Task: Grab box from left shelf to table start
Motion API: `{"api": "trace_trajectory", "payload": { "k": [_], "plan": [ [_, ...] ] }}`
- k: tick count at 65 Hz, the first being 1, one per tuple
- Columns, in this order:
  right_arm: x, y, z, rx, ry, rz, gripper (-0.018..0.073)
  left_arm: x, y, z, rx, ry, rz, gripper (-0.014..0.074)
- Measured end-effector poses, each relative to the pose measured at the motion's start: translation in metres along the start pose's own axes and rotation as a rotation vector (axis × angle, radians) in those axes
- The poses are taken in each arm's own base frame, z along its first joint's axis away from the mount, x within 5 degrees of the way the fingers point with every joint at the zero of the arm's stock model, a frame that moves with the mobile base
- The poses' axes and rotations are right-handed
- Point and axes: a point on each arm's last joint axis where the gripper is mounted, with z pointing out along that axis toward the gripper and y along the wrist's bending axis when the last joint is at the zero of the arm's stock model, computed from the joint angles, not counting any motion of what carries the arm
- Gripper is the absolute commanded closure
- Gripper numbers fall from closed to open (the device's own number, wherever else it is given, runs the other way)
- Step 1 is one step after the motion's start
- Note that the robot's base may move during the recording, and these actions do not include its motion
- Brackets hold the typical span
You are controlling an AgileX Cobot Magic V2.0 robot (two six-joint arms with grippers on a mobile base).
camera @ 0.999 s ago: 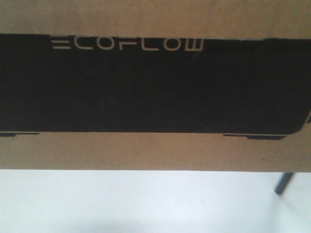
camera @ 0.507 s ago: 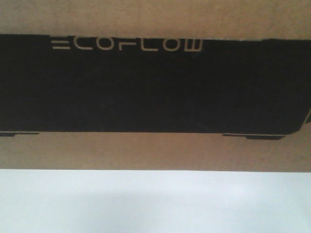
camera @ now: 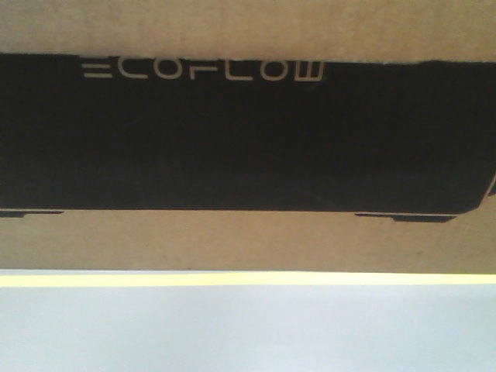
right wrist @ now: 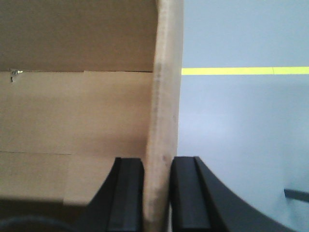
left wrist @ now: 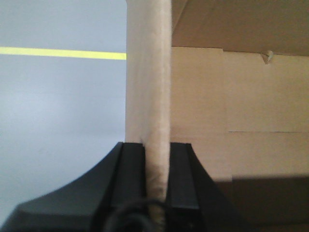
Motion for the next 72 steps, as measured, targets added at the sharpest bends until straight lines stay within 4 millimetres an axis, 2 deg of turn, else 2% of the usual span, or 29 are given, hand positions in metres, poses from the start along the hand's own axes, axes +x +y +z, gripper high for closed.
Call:
{"api": "trace_trajectory", "payload": {
  "k": [72],
  "plan": [
    [0.0,0.0001,0.0,-0.001,0.0,0.001,0.0493,-0.0001,0.0001,0.0,-0.001,-0.001,0.0,0.0699]
  ]
}}
